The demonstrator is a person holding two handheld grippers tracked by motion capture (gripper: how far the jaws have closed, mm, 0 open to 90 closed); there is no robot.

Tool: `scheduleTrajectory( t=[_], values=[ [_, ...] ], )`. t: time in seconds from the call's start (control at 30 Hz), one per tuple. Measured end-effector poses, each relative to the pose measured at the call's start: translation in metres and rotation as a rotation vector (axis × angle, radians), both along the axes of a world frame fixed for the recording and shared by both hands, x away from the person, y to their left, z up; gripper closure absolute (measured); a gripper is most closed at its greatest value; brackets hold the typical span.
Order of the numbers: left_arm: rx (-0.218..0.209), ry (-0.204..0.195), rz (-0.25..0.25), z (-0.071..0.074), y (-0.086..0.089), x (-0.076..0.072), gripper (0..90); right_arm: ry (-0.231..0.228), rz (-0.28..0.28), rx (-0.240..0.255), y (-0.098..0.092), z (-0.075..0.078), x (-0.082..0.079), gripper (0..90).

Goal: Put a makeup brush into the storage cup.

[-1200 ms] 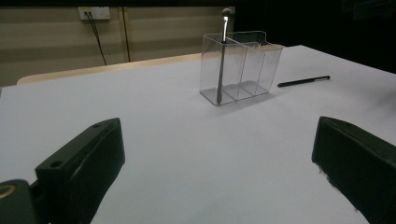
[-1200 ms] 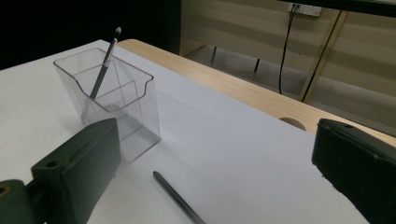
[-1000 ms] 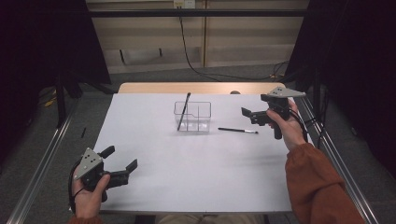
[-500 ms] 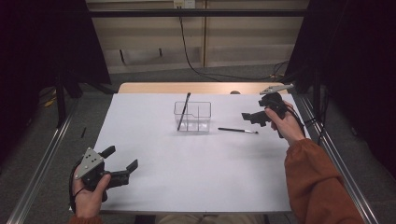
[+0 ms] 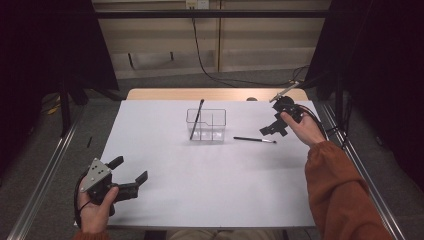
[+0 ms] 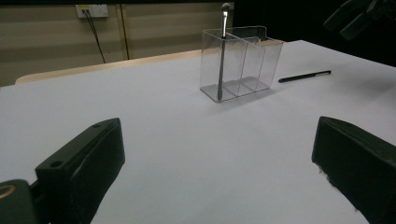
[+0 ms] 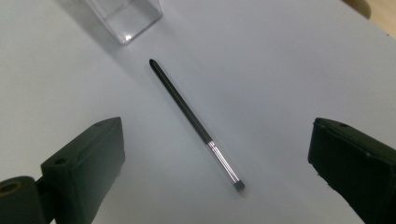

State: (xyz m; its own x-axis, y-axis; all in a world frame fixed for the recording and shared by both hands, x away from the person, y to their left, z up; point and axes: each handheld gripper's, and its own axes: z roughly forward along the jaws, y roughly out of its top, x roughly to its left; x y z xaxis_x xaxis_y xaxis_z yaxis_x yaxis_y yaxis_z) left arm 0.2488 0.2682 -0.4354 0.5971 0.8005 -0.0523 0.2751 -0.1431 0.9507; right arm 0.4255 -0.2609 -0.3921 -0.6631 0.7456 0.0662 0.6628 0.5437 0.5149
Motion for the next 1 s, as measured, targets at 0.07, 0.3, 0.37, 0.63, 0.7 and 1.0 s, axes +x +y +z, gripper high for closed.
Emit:
scheduleTrajectory(
  t=[0.07, 0.3, 0.37, 0.63, 0.7, 1.0],
  values=[
    [0.001, 0.0, 0.001, 0.0, 0.0, 0.0, 2.5, 0.025, 0.019, -0.028, 0.002, -0.001, 0.004, 3.5],
    [0.008, -0.006, 0.001, 0.001, 0.0, 0.0, 2.6, 0.11, 0.117, -0.103, 0.014, -0.007, 0.014, 7.0],
    [0.007, -0.006, -0.005, 0.0, 0.0, 0.0, 2.6, 0.135, 0.139, -0.127, 0.018, -0.008, 0.017, 5.1],
    [0.012, -0.004, -0.008, 0.0, -0.001, 0.0, 2.6, 0.192, 0.216, -0.207, 0.03, -0.017, 0.031, 21.5],
    [0.01, -0.005, -0.008, 0.0, -0.001, 0.0, 2.6, 0.211, 0.236, -0.232, 0.032, -0.023, 0.033, 25.8],
    [0.011, -0.002, -0.008, 0.0, -0.002, -0.001, 2.5, 0.251, 0.288, -0.291, 0.033, -0.036, 0.038, 45.5]
  ],
)
